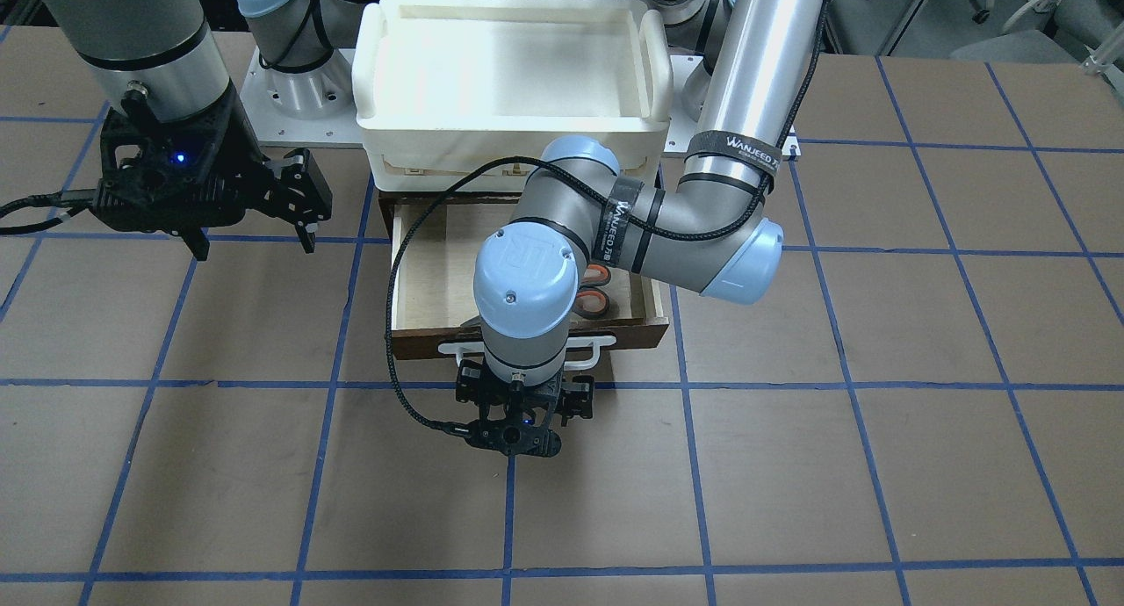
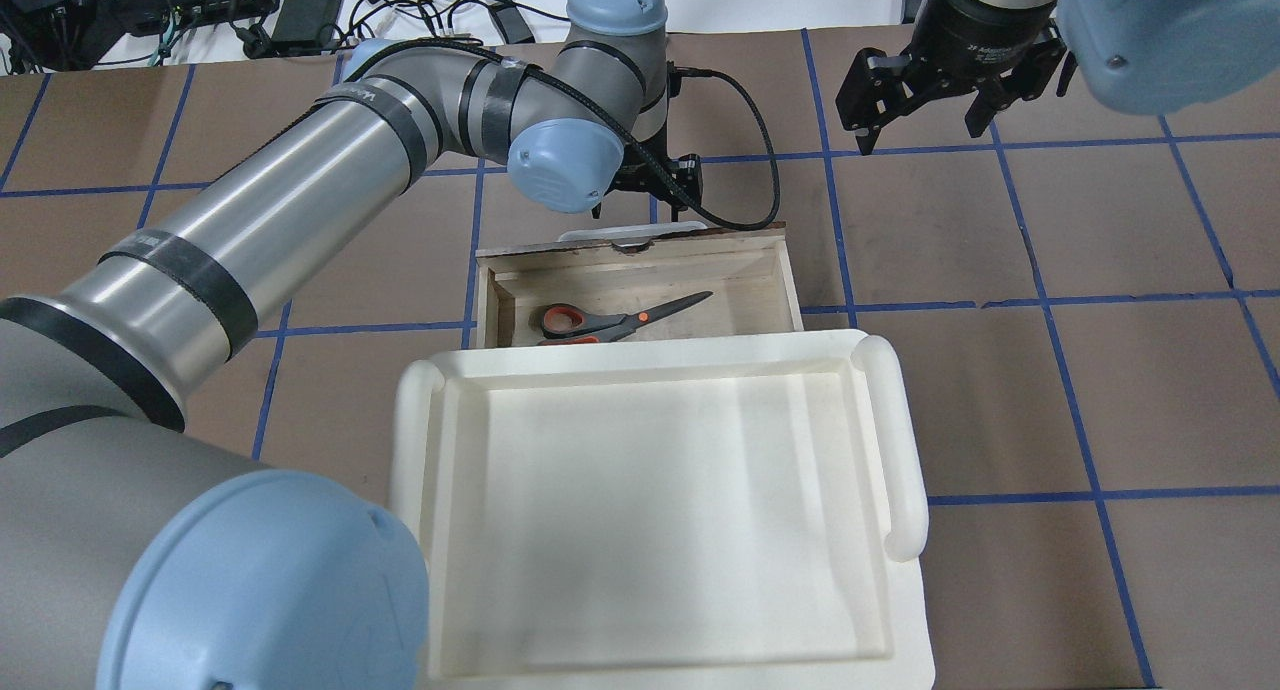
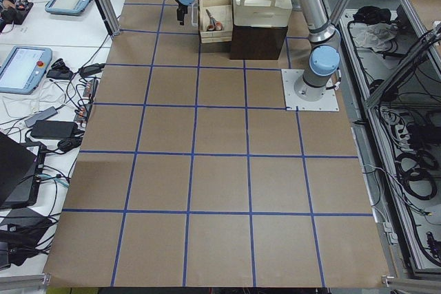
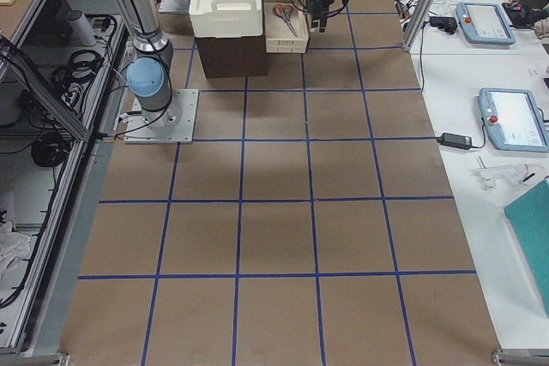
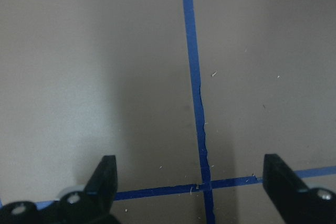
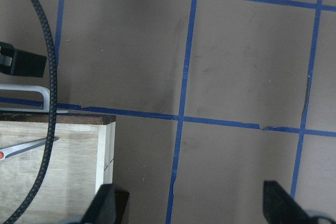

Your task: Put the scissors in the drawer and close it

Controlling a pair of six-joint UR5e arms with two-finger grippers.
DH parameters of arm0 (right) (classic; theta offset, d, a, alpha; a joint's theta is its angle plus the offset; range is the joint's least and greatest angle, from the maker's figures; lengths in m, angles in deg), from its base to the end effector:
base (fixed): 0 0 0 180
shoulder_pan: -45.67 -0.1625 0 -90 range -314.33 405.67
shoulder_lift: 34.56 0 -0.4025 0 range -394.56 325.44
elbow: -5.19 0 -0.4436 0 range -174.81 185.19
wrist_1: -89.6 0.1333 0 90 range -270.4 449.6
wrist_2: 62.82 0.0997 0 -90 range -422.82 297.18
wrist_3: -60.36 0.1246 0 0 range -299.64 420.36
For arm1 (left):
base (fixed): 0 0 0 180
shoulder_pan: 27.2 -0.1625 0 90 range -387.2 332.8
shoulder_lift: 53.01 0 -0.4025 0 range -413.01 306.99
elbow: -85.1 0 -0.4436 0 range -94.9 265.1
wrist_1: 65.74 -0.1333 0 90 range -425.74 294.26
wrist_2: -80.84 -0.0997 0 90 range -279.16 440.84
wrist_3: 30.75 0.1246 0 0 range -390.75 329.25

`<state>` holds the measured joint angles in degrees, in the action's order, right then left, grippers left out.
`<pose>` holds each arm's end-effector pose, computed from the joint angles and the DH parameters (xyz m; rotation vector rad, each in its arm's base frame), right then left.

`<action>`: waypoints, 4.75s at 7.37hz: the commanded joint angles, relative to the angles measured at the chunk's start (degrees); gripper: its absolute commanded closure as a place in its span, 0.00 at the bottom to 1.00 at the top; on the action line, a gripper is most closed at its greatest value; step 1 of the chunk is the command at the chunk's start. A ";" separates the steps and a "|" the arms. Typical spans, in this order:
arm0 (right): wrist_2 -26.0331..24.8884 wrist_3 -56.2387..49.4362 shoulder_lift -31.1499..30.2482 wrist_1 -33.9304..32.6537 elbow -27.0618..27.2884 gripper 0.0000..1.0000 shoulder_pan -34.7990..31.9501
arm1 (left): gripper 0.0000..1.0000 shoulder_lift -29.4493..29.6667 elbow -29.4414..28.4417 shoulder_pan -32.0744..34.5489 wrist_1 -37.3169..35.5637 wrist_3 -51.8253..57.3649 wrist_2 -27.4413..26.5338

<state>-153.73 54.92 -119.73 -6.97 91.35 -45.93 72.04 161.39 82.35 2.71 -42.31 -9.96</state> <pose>0.1477 -0.5849 0.4416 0.1903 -3.1130 0.1511 -0.3731 -0.6575 0.2064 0.2180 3.1215 -0.0114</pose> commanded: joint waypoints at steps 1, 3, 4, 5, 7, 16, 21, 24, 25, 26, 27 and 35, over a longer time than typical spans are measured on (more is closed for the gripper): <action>-0.06 -0.01 -0.44 0.07 -0.03 0.00 0.02 | 0.00 -1.11 0.00 0.22 5.53 -1.26 0.89; 0.11 5.56 -0.79 0.16 -0.03 0.00 -0.07 | 0.00 -2.87 0.09 0.49 10.19 -2.94 0.89; 0.20 7.00 -0.79 0.51 -0.03 0.00 -0.07 | 0.00 -4.36 0.53 0.57 10.74 -2.94 1.67; 0.29 7.02 -0.71 0.51 0.06 0.00 -0.07 | 0.00 -5.50 1.23 0.66 11.00 -2.94 2.81; 0.46 6.85 -0.70 0.68 0.06 0.00 0.02 | 0.00 -7.88 5.52 0.66 11.71 -2.94 2.56; 0.46 6.93 -0.44 2.18 0.41 0.00 0.02 | 0.00 -13.78 11.17 0.31 24.28 -2.33 5.63; 0.46 7.20 -0.62 1.92 1.29 0.00 0.02 | 0.00 -19.46 8.10 -0.13 13.82 -1.97 -0.07; 0.37 7.63 -0.70 1.57 1.55 0.00 0.02 | 0.00 -31.14 8.35 -2.49 16.00 -1.89 -1.40; 0.38 7.55 -0.71 1.65 1.55 0.00 0.02 | 0.00 -34.92 8.53 -3.02 20.28 -1.80 -1.40; 0.72 7.46 -0.62 1.22 1.64 0.00 0.02 | 0.01 -37.05 9.57 -3.99 21.71 -0.14 -1.40; 0.64 7.55 -0.62 1.21 1.56 0.00 0.02 | 0.01 -38.98 12.72 -6.78 20.94 2.05 -1.22; 0.82 6.94 -0.62 0.95 1.55 0.00 -0.07 | 0.00 -36.36 8.18 -15.86 22.16 7.61 1.85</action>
<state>-152.95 62.29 -120.38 -6.05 92.92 -45.97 35.81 169.61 66.50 24.51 -34.71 -8.18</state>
